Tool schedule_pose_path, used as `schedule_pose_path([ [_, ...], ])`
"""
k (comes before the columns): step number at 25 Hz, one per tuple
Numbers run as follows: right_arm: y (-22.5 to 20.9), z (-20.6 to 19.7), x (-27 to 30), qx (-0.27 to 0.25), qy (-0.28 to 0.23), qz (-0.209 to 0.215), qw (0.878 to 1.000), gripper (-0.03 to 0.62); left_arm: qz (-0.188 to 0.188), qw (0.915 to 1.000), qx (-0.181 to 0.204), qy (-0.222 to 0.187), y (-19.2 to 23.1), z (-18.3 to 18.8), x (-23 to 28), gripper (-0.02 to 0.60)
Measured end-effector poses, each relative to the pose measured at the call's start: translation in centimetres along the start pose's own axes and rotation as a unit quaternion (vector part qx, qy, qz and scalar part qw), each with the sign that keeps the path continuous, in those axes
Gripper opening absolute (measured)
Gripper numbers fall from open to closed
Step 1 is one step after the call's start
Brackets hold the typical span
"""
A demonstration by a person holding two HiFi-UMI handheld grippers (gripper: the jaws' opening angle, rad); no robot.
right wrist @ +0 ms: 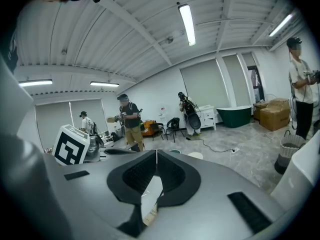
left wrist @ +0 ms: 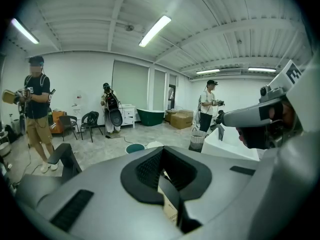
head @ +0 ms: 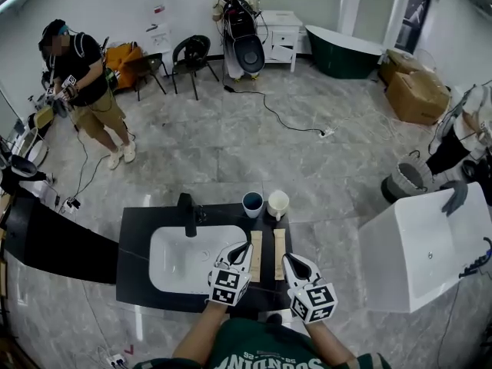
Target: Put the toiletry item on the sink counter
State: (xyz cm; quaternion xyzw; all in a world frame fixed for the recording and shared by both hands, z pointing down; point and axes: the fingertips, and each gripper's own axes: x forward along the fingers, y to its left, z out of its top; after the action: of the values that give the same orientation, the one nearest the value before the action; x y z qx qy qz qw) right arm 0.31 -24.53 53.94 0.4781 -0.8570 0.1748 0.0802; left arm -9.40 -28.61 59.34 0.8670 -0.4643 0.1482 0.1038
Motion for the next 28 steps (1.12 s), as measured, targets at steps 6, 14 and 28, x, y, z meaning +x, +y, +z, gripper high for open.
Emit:
schedule_pose_path([
  [6, -0.02, 0.27, -0.19, 0.000, -0.001, -0.003, 1.000, 0.043, -0.009, 1.0000, 0.003, 0.001, -0.54, 0.21, -0.02, 0.009],
  [14, -0.20, 0.06, -0.19, 0.001, 0.001, -0.002, 1.000, 0.041, -0.006, 1.0000, 0.002, -0.004, -0.46, 0.71, -0.16, 0.009],
  [28, -0.02, -0.56, 0.09, 0.003, 0.009, 0.003, 1.000, 0.040, -0.016, 0.9999, 0.000, 0.004, -0.42, -0.19, 0.40, 0.009],
])
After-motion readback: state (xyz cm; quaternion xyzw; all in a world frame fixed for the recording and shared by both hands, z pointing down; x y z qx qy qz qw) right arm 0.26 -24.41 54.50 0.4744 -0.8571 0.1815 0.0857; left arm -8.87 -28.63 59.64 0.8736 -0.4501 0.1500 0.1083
